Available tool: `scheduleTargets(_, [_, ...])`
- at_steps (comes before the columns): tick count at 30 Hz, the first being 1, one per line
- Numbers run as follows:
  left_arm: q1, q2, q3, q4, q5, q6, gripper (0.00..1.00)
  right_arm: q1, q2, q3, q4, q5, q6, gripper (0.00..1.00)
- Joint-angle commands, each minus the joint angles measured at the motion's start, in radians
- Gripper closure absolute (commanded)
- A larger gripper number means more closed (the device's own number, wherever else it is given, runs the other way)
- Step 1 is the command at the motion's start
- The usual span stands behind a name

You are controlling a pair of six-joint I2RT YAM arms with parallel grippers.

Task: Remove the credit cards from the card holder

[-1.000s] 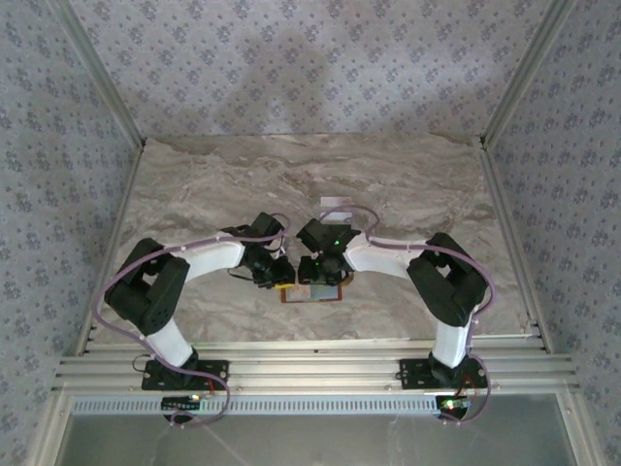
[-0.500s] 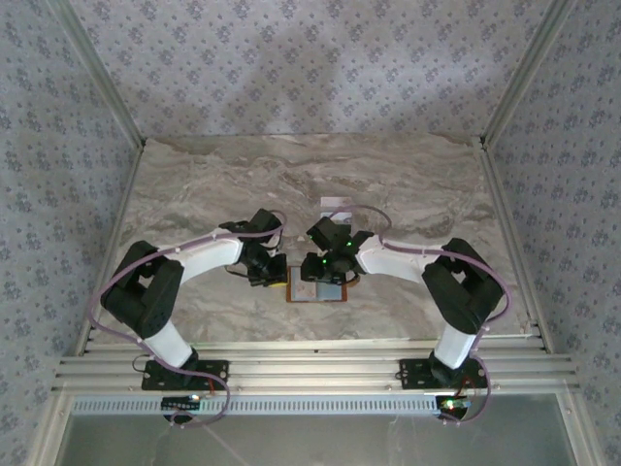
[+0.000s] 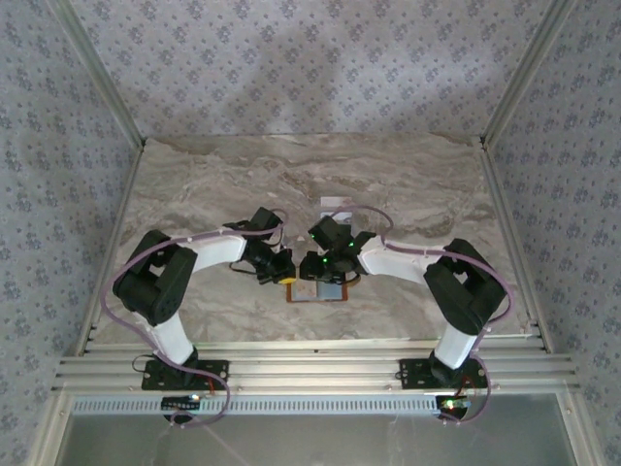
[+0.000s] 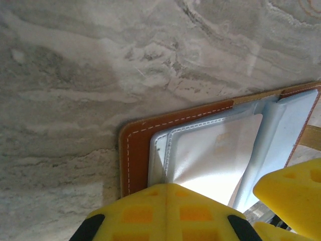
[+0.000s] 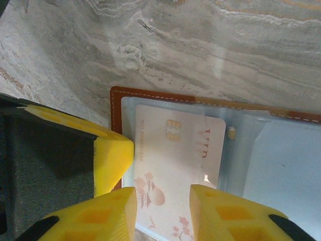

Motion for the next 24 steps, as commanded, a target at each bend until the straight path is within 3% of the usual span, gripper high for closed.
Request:
scheduleTargets(1, [0.014, 0.011, -0.036, 0.018, 0.017, -0.012, 0.96, -0.004, 0.022, -0.014, 0.009, -0.013, 0.018, 0.66])
scheduleTargets(8, [0.031, 0.004, -0.083, -0.014, -0.022, 0.009, 0.97, -0.004, 0.097, -0.015, 0.013, -0.023, 0.009, 0.67])
scheduleTargets(16, [0.037, -0.010, -0.102, -0.065, -0.084, 0.039, 0.97, 0.021, 0.088, 0.054, -0.210, 0.173, -0.051, 0.68])
scheduleTargets(24, [0.044, -0.027, -0.095, -0.094, -0.106, 0.054, 0.97, 0.027, 0.072, 0.080, -0.257, 0.197, -0.066, 0.68])
